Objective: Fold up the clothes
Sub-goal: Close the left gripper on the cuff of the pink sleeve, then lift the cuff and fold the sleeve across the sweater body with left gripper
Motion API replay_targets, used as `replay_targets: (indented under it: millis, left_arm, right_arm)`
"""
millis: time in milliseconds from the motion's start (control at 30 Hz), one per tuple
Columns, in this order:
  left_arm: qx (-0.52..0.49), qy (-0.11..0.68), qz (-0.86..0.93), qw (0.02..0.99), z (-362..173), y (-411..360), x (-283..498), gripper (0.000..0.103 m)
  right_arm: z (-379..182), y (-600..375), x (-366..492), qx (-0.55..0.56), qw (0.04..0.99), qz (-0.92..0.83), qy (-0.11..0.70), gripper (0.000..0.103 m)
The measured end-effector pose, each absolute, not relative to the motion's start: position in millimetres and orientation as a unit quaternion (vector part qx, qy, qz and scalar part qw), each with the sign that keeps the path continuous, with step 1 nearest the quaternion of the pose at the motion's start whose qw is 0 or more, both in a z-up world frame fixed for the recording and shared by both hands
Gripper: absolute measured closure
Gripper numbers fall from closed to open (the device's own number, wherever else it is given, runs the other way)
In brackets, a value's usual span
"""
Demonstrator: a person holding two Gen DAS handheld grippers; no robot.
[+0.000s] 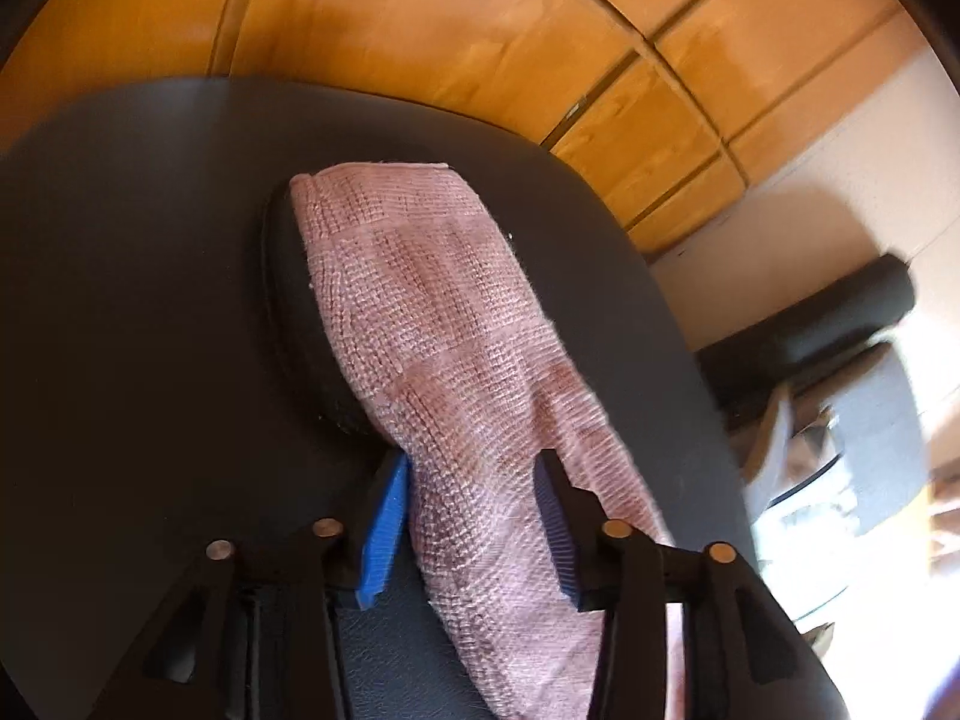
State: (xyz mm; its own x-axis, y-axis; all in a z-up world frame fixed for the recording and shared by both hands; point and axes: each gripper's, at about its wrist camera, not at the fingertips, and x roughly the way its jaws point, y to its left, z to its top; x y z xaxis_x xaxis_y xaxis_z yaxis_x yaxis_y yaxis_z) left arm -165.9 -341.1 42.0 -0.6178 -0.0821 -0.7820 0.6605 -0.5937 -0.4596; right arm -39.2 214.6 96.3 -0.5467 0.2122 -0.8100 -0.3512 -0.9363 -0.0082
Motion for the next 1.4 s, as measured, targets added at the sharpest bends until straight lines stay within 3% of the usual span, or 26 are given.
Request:
replay_targets:
  millis: [33,67,233,700,1100,1400]
  left_arm:
    - [0.381,0.373,-0.816,0.225,43,-338,-169,0.088]
    - [0.388,0.368,-0.819,0.210,41,-337,-172,0.093]
    - [0.331,0.427,-0.831,0.130,41,-341,-157,0.093]
    - [0.260,0.434,-0.862,0.042,93,-318,-175,0.093]
    - [0.223,0.336,-0.892,-0.206,194,-163,-156,0.093]
    - [0.290,0.178,-0.888,-0.309,165,2,-120,0.093]
  right_arm:
    - [94,214,-40,-0.450,0.157,0.875,0.079,0.053]
    - [93,213,-41,-0.452,0.152,0.875,0.082,0.053]
    - [79,212,-38,-0.464,0.137,0.869,0.110,0.053]
    - [74,225,-31,-0.449,0.102,0.868,0.186,0.053]
    - [73,243,-17,-0.439,0.095,0.862,0.236,0.053]
    - [75,266,7,-0.420,0.088,0.855,0.289,0.053]
